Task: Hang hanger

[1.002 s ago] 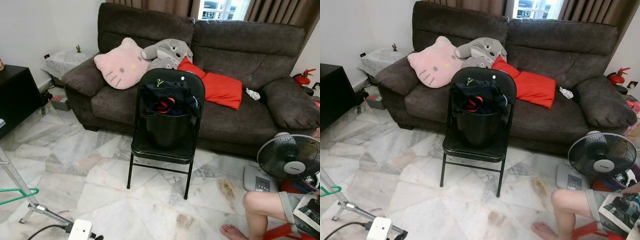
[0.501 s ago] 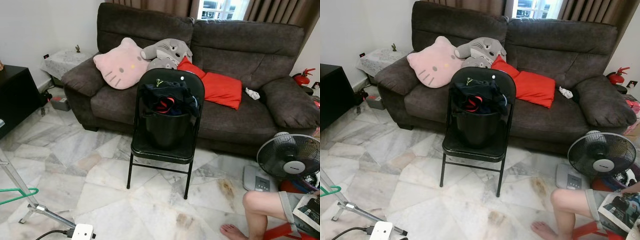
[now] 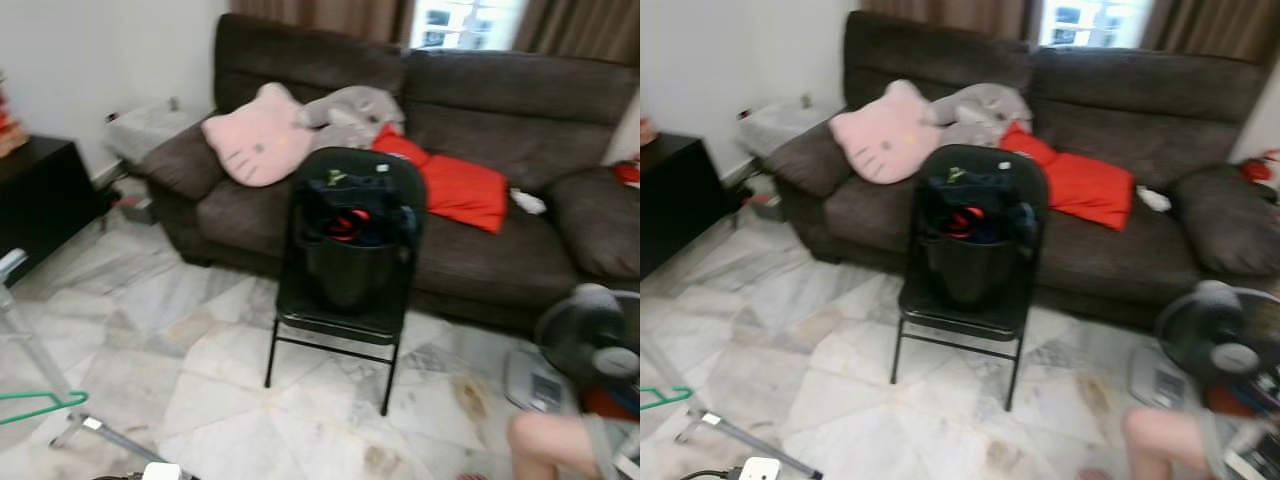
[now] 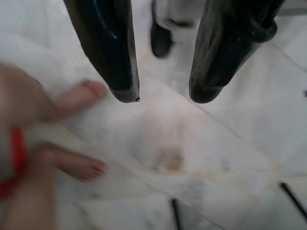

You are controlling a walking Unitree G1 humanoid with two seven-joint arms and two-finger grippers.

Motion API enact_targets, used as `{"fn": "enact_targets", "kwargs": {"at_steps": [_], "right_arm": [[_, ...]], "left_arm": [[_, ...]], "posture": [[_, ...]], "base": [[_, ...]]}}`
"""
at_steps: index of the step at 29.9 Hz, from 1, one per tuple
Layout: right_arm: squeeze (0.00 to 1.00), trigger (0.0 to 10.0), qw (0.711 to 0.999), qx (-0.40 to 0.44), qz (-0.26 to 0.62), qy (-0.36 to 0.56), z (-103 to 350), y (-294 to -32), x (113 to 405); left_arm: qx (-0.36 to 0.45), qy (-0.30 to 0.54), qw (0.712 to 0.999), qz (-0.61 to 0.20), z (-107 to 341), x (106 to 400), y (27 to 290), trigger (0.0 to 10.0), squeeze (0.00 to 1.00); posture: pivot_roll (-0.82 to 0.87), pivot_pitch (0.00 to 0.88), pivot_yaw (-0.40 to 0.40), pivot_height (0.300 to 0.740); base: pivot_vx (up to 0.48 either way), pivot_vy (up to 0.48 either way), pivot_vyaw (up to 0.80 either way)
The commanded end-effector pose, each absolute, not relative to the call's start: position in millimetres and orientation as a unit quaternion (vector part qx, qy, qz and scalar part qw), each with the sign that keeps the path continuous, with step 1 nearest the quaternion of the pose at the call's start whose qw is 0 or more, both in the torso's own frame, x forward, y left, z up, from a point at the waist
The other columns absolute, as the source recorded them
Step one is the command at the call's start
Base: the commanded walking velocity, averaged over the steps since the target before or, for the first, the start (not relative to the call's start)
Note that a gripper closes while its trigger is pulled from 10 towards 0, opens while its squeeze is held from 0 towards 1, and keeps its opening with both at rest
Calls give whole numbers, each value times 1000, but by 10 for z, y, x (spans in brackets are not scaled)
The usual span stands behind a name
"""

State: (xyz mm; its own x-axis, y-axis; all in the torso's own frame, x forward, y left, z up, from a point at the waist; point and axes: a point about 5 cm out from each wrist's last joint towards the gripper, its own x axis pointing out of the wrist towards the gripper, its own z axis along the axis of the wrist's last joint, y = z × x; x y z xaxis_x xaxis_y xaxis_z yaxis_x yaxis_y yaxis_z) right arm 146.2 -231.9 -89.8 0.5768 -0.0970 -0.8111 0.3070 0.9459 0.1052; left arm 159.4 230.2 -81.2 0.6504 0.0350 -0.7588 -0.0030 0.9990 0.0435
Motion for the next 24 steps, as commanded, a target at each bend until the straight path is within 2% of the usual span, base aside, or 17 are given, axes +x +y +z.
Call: {"fn": "enact_targets", "kwargs": {"at_steps": [1, 24], "right_arm": [[0, 10000, 877, 120, -127, 448, -910, -2362, 1399], [0, 10000, 878, 120, -136, 444, -899, -2395, 1407]], "left_arm": [[14, 424, 905, 13, -819, 1608, 2282, 10000, 0], [13, 441, 898, 12, -857, 1550, 2257, 10000, 0]], "posture": [[20, 0, -41, 740], [-2, 0, -45, 740]], "base": [[337, 0, 0], [319, 0, 0]]}}
